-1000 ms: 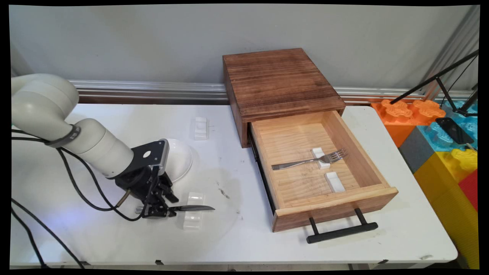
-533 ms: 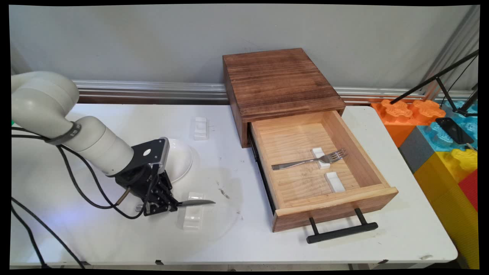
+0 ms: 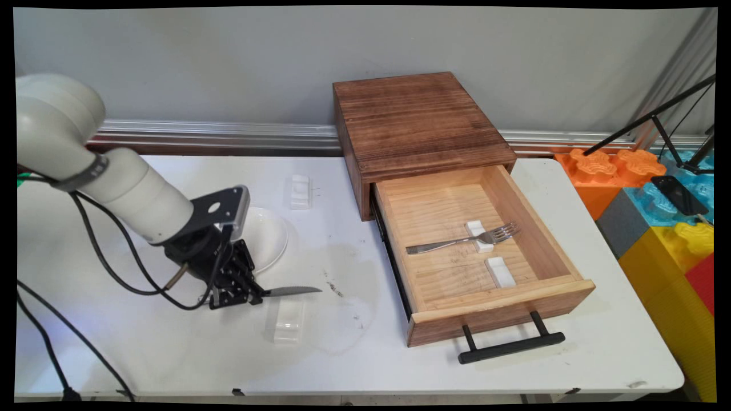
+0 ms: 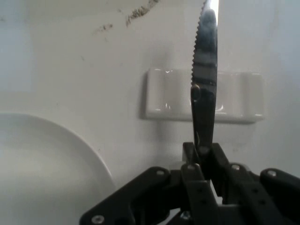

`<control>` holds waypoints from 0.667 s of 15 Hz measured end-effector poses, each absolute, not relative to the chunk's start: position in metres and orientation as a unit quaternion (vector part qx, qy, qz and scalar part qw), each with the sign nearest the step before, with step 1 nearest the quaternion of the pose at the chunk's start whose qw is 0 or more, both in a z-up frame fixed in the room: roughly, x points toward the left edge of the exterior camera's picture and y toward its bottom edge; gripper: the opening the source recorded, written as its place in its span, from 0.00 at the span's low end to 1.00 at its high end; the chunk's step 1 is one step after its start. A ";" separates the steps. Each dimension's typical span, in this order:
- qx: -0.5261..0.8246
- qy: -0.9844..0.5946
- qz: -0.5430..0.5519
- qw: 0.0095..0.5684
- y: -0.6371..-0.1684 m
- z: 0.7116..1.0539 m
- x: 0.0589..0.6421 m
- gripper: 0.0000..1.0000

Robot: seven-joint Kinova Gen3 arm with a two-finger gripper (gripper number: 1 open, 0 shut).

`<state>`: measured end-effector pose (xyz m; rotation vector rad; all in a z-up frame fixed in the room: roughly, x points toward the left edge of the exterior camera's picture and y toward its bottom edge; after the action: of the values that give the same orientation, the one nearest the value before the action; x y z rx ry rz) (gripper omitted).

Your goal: Place the picked object into the drawer

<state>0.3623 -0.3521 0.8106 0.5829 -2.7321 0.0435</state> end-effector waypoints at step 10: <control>0.236 -0.951 0.020 0.199 -0.362 0.888 0.329 0.00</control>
<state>0.3295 -0.3621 0.8883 0.6598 -2.6600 0.0550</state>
